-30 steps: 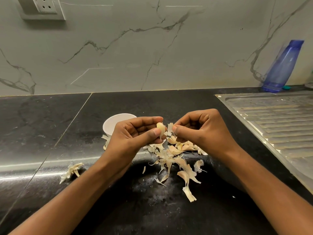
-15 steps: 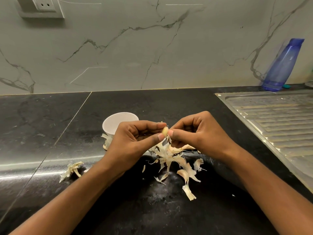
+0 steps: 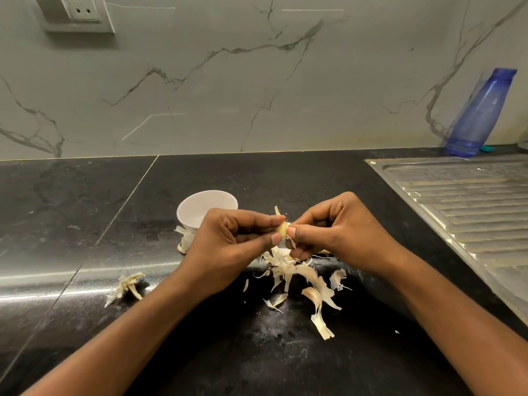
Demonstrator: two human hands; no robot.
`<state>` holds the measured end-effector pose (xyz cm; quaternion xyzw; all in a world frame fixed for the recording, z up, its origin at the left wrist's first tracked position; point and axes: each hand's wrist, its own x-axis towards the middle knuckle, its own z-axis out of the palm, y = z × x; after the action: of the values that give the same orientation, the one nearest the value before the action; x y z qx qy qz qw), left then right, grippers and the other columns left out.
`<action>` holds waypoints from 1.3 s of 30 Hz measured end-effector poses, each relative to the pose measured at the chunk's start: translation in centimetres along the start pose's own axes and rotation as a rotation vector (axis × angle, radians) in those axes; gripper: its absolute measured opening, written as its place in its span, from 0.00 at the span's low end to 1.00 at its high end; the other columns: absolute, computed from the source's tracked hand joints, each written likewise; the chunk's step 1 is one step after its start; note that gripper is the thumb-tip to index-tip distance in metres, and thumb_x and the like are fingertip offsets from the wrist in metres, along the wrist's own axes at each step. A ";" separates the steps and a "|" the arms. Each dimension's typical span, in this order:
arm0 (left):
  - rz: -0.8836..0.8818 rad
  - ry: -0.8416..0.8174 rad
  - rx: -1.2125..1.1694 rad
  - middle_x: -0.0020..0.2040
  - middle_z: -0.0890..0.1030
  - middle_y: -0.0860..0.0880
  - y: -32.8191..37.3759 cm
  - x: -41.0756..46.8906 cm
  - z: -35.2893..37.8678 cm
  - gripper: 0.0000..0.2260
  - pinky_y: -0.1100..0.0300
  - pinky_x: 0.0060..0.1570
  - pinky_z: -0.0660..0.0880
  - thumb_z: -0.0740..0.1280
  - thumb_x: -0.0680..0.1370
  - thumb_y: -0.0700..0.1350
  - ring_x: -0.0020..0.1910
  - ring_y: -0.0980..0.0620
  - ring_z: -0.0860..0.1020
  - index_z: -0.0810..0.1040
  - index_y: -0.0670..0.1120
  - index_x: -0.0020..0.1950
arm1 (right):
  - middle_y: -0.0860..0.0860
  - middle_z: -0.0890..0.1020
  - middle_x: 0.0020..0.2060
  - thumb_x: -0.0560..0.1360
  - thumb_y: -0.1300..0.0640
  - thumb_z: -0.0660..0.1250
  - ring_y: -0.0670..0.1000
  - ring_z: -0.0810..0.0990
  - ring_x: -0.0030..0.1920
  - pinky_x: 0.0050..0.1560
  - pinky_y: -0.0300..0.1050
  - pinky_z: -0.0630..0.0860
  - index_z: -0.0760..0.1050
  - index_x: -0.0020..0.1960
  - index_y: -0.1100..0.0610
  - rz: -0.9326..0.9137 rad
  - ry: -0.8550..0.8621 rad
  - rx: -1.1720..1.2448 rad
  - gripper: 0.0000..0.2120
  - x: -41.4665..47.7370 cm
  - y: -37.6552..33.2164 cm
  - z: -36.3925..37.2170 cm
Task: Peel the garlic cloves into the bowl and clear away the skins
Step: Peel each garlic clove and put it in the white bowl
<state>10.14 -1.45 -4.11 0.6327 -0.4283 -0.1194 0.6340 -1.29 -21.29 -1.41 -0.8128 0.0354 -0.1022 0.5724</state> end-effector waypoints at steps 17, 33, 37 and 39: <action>-0.024 -0.014 -0.008 0.52 0.89 0.47 0.2 0.0 -0.2 0.13 0.56 0.54 0.84 0.75 0.76 0.34 0.53 0.47 0.88 0.85 0.38 0.61 | 0.59 0.88 0.39 0.78 0.67 0.74 0.59 0.89 0.37 0.41 0.48 0.87 0.87 0.49 0.65 -0.035 0.054 -0.001 0.03 -0.1 0.0 0.3; -0.100 0.003 -0.043 0.49 0.89 0.45 0.7 0.1 0.1 0.15 0.55 0.51 0.85 0.78 0.72 0.41 0.49 0.46 0.88 0.86 0.41 0.58 | 0.55 0.88 0.36 0.76 0.63 0.77 0.55 0.87 0.35 0.38 0.43 0.84 0.87 0.46 0.62 -0.162 0.117 -0.107 0.01 -0.1 -0.1 0.5; -0.100 0.018 0.013 0.48 0.89 0.46 0.6 0.1 0.0 0.13 0.50 0.53 0.85 0.79 0.72 0.45 0.49 0.45 0.88 0.87 0.43 0.56 | 0.54 0.88 0.36 0.76 0.62 0.77 0.55 0.87 0.35 0.39 0.44 0.85 0.88 0.47 0.60 -0.170 0.112 -0.118 0.02 -0.1 -0.1 0.5; -0.116 -0.001 0.000 0.48 0.89 0.45 0.7 0.1 0.0 0.12 0.49 0.52 0.85 0.77 0.73 0.45 0.47 0.44 0.87 0.87 0.43 0.55 | 0.53 0.88 0.36 0.76 0.63 0.76 0.56 0.87 0.36 0.39 0.44 0.85 0.88 0.47 0.60 -0.174 0.107 -0.115 0.02 -0.1 -0.1 0.5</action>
<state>9.93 -1.42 -3.49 0.6563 -0.3915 -0.1563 0.6258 -1.29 -20.76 -1.54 -0.8379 0.0011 -0.1923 0.5109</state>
